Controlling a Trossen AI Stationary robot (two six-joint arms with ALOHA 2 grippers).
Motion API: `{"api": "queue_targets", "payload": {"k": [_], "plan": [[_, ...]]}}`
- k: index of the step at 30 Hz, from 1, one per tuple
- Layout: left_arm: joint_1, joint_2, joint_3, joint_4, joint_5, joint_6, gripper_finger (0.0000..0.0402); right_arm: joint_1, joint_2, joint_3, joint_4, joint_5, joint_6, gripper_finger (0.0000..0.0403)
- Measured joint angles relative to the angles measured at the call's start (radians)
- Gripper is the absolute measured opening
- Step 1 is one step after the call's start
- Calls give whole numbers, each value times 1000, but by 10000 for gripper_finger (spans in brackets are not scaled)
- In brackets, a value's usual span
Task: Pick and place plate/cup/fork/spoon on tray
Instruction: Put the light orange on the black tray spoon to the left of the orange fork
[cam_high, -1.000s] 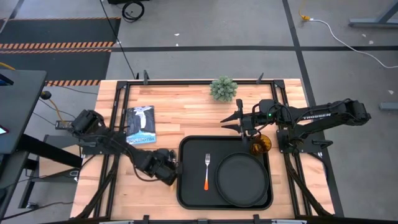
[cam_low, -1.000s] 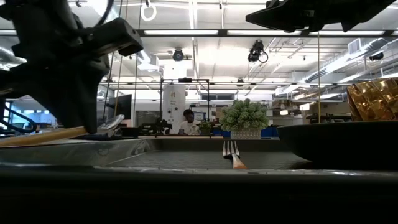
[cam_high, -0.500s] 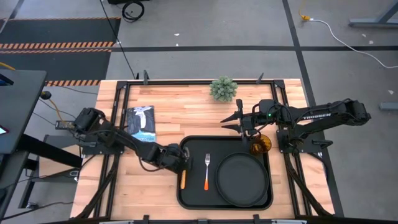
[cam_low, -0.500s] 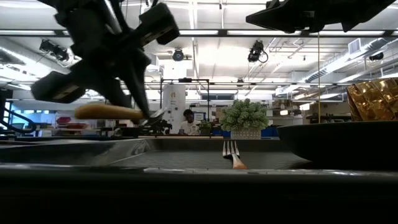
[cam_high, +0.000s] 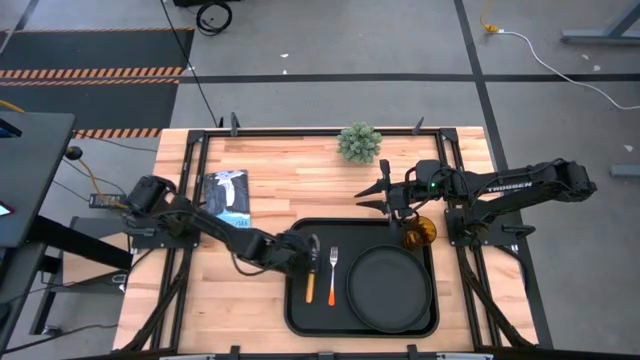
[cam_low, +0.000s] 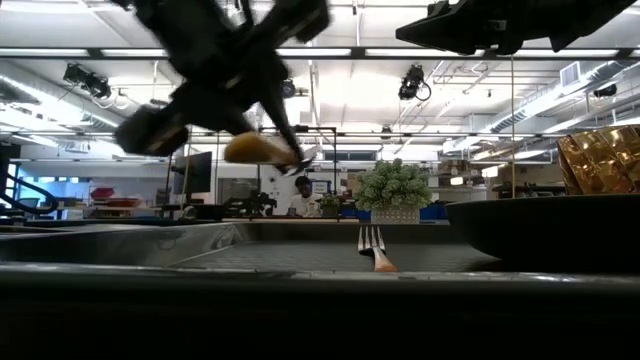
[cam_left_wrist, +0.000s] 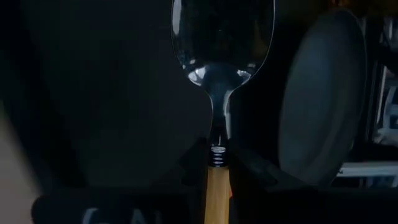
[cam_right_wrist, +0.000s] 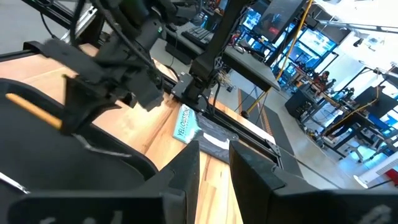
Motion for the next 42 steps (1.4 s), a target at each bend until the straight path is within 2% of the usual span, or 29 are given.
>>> {"api": "queue_targets", "payload": {"k": [8,12,29,34,42], "plan": [[31,168,290,-296,47,129,52,0,0,0,0,0,0,93],[32,216,366,-414,47,137,52,0,0,0,-2,0,0,93],[31,263,364,-389,109,77,52,0,0,0,9,0,0,93],[36,285,363,-389,166,67,55,0,0,0,9,0,0,93],[55,315,364,-351,179,90,110,0,0,0,10,0,-1,93]]}}
